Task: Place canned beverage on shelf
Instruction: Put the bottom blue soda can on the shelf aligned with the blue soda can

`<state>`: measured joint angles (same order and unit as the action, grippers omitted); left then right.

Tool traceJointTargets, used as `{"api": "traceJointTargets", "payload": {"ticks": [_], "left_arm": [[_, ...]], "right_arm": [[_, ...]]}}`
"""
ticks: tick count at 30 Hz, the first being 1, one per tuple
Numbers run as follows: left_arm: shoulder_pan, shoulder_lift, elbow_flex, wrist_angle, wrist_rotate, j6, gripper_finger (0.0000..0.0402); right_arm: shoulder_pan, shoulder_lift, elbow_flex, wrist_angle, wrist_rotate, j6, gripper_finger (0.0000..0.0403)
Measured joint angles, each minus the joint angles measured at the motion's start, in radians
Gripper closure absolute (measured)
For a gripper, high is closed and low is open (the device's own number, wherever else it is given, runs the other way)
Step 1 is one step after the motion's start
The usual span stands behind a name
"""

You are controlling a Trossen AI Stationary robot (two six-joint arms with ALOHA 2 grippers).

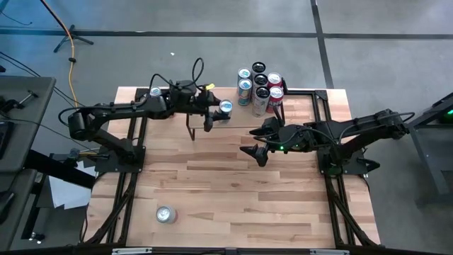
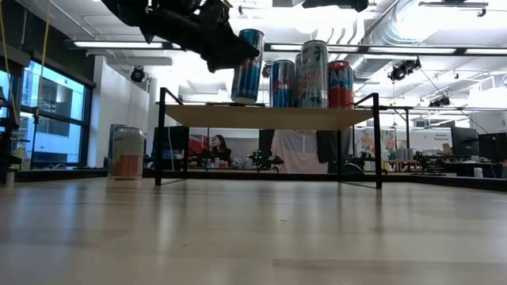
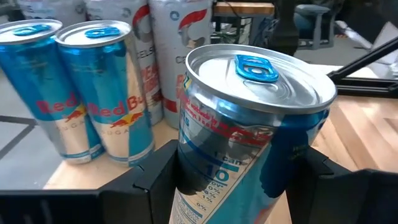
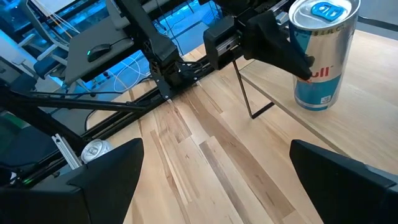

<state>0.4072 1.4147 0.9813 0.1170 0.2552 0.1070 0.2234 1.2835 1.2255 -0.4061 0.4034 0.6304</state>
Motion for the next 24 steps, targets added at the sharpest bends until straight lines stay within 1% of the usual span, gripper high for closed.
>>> {"api": "traceJointTargets", "payload": {"ticks": [5,12,19,21,24], "left_arm": [[0.0,0.0,0.0,0.0,-0.007,-0.001,0.0215],[0.0,0.0,0.0,0.0,-0.007,-0.087,0.0215],[0.0,0.002,0.0,0.001,-0.012,-0.033,0.0215],[-0.001,0.019,0.0,0.008,-0.036,-0.019,0.0215],[0.0,0.045,0.001,0.015,-0.043,-0.024,0.0215]], "right_arm": [[0.0,0.0,0.0,0.0,0.0,-0.001,0.0012],[0.0,0.0,0.0,0.0,0.0,-0.001,0.0012],[0.0,0.0,0.0,-0.001,0.001,-0.001,0.0012],[0.0,0.0,0.0,-0.001,0.004,-0.001,0.0012],[0.0,0.0,0.0,-0.001,0.004,-0.001,0.0012]]}}
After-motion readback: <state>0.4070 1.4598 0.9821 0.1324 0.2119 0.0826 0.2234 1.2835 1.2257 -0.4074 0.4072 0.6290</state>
